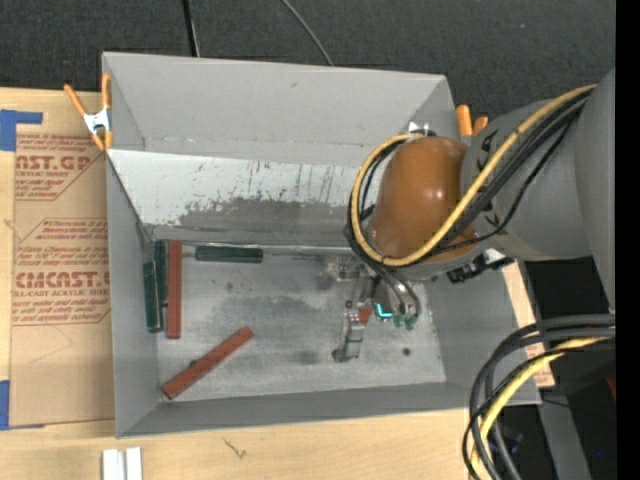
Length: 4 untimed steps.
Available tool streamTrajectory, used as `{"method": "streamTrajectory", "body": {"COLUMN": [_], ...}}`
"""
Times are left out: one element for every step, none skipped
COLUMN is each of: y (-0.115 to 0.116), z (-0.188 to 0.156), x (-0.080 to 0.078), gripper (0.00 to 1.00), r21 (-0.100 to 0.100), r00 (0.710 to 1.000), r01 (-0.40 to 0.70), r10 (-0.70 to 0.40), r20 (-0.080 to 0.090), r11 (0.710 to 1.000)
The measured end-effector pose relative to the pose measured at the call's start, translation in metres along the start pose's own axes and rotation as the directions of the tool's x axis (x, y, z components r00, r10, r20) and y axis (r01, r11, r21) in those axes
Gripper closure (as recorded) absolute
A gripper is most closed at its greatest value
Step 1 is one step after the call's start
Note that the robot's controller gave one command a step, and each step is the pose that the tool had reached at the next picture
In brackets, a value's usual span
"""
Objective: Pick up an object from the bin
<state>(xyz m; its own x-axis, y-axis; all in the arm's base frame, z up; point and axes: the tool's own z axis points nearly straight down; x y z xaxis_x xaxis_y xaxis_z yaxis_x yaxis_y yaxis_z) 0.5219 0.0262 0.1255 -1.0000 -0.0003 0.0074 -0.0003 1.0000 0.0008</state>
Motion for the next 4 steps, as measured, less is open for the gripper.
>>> {"method": "streamTrajectory", "body": {"y": [0.0,0.045,0.074,0.069], "z": [-0.004,0.033,0.053,0.053], "x": [-0.002,-0.007,0.002,0.002], "gripper": [0.0,0.0,0.0,0.0], "r21": [0.0,0.0,-0.003,-0.003], "r00": [1.0,0.999,0.997,0.996], "r01": [-0.001,-0.032,-0.072,-0.089], "r10": [0.001,0.032,0.072,0.089], "r20": [0.007,0.014,0.003,0.005], "r11": [1.0,1.0,0.997,0.996]}}
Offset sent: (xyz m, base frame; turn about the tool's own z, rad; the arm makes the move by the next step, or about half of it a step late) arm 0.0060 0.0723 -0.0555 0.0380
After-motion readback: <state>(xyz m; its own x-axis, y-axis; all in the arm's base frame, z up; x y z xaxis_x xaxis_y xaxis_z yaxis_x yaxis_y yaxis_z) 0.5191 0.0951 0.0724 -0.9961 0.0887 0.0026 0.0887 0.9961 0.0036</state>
